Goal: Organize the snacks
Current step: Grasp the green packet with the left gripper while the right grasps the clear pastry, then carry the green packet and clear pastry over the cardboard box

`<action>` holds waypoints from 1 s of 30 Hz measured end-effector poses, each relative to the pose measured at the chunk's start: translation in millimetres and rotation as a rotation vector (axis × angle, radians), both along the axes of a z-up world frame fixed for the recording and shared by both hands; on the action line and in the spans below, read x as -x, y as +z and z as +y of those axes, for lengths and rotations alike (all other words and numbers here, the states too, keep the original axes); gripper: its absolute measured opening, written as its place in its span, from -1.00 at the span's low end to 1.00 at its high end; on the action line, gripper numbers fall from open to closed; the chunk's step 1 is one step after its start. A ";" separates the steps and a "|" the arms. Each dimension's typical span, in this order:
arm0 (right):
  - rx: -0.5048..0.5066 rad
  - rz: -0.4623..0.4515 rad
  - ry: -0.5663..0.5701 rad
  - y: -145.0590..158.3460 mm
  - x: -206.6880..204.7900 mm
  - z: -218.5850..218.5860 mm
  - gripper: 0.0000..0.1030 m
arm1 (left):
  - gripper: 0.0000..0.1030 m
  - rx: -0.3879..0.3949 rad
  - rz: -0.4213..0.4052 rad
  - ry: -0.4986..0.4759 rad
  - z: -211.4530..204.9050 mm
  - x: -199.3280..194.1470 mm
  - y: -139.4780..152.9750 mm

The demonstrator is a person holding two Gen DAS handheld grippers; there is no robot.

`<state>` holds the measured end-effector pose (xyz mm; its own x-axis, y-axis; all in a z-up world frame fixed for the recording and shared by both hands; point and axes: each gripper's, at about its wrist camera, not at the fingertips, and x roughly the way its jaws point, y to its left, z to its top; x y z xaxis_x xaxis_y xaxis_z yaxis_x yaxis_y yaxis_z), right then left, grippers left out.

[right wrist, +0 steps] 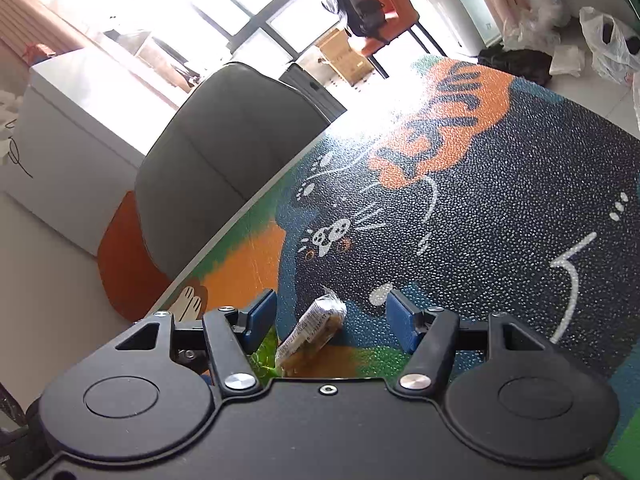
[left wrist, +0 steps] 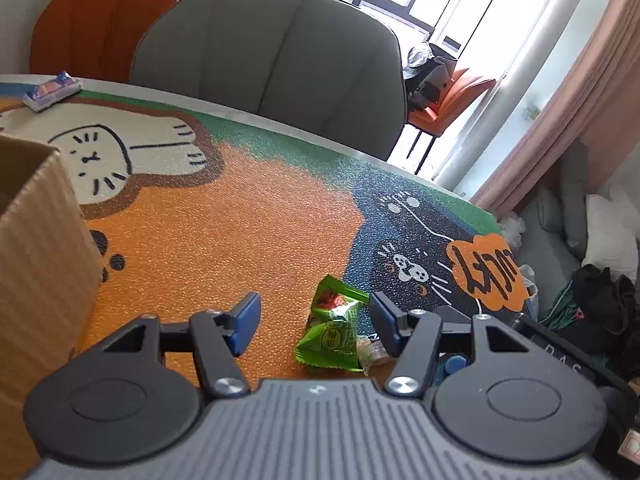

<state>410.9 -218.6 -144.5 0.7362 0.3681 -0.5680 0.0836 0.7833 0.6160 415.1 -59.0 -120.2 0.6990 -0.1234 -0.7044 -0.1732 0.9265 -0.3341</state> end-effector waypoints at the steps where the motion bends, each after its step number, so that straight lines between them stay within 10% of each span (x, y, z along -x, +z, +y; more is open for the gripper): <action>1: 0.005 -0.006 0.003 0.0 -0.4 1.2 0.21 | 0.16 0.004 0.002 0.000 -0.7 -0.8 -3.1; 9: 0.066 -0.025 0.010 2.3 -0.1 6.5 0.08 | 0.02 0.033 -0.016 0.024 1.2 -3.9 -16.0; 12: 0.107 -0.036 0.012 3.2 -0.5 13.4 0.08 | -0.50 0.043 -0.004 0.045 6.9 -3.3 -18.0; 30: 0.443 -0.035 0.084 10.9 -1.2 58.5 0.08 | -0.52 0.095 -0.034 0.103 19.3 22.0 -5.0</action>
<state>412.1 -160.1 -133.6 0.7357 0.1544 -0.6595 -0.0065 0.9752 0.2211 393.1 -39.6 -125.3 0.7350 -0.1143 -0.6684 -0.2529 0.8684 -0.4266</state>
